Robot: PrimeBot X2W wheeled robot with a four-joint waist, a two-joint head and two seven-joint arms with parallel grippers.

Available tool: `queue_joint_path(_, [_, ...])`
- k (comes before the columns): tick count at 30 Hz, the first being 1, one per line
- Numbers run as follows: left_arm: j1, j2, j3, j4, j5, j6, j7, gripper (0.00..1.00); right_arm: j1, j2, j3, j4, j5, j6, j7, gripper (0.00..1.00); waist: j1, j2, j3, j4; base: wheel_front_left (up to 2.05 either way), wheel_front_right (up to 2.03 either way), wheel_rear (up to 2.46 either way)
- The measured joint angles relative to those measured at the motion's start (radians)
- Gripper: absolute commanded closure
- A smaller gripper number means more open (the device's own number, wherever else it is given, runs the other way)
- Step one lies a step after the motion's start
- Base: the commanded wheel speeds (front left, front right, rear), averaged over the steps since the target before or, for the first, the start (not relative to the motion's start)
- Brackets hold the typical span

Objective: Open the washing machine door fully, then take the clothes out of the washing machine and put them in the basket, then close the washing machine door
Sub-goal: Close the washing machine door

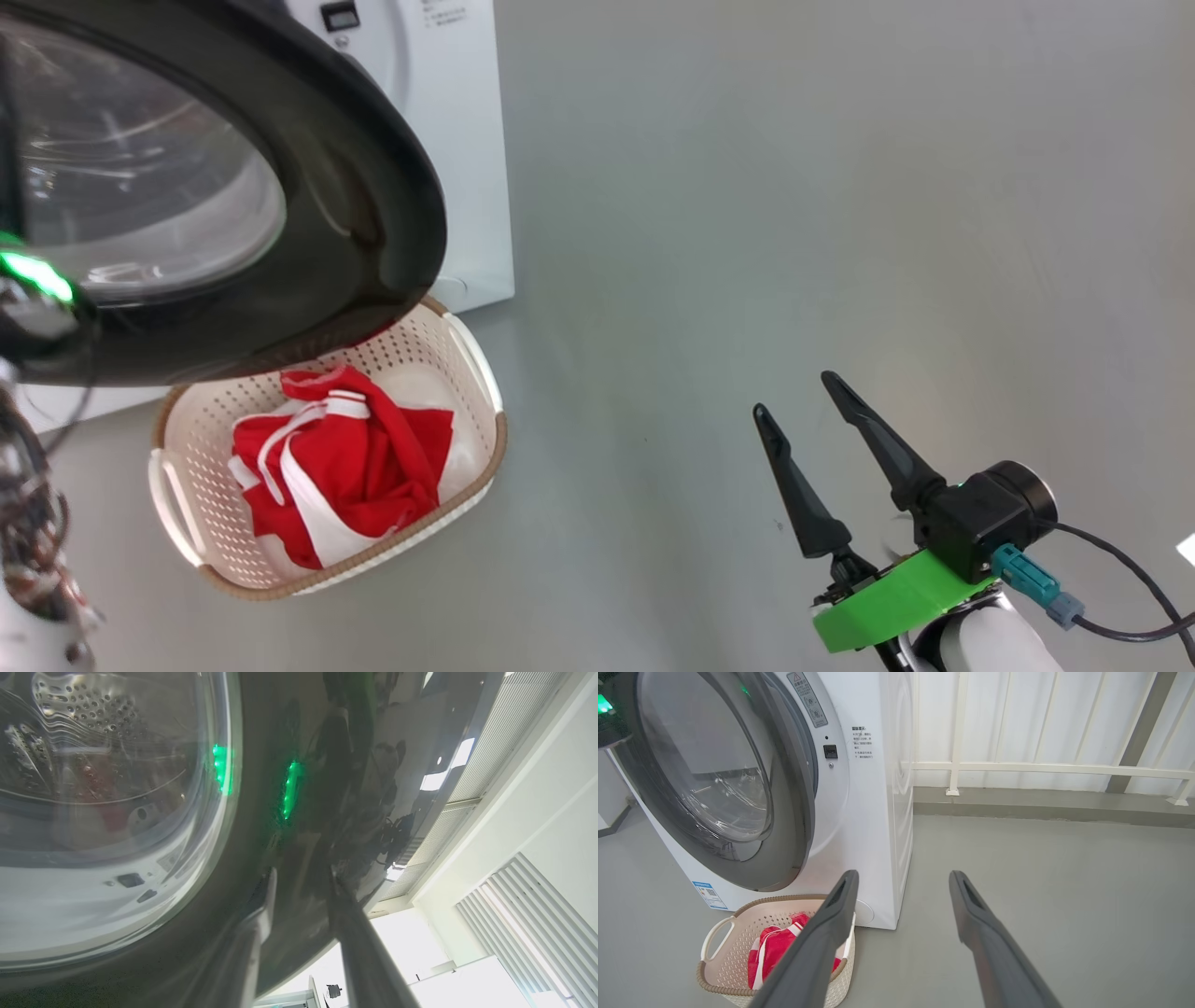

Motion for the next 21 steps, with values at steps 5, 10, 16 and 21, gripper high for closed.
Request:
queue_joint_path(5, [0.103, -0.012, -0.001, -0.052, 0.008, -0.009, -0.007, 0.0, 0.0, 0.0, -0.016, 0.013, 0.0, 0.0, 0.0, 0.0, 0.0, 0.0, -0.039, 0.018, 0.0, 0.0, 0.0])
queue_joint_path(10, [0.209, -0.012, -0.009, -0.117, 0.077, -0.066, -0.04, 0.0, 0.001, 0.0, -0.022, 0.028, 0.0, 0.0, 0.0, 0.0, 0.0, 0.0, -0.081, 0.037, 0.0, 0.0, 0.0])
queue_joint_path(16, [0.339, -0.003, -0.021, -0.157, 0.222, -0.134, -0.118, 0.0, 0.004, 0.0, -0.03, 0.037, 0.0, 0.0, 0.0, 0.0, 0.0, 0.0, -0.125, 0.054, 0.0, 0.0, 0.0])
queue_joint_path(21, [0.482, 0.036, -0.079, -0.203, 0.452, -0.174, -0.24, 0.0, 0.009, -0.001, -0.052, 0.053, 0.0, 0.0, 0.0, 0.0, 0.0, 0.0, -0.18, 0.07, 0.0, 0.0, 0.0])
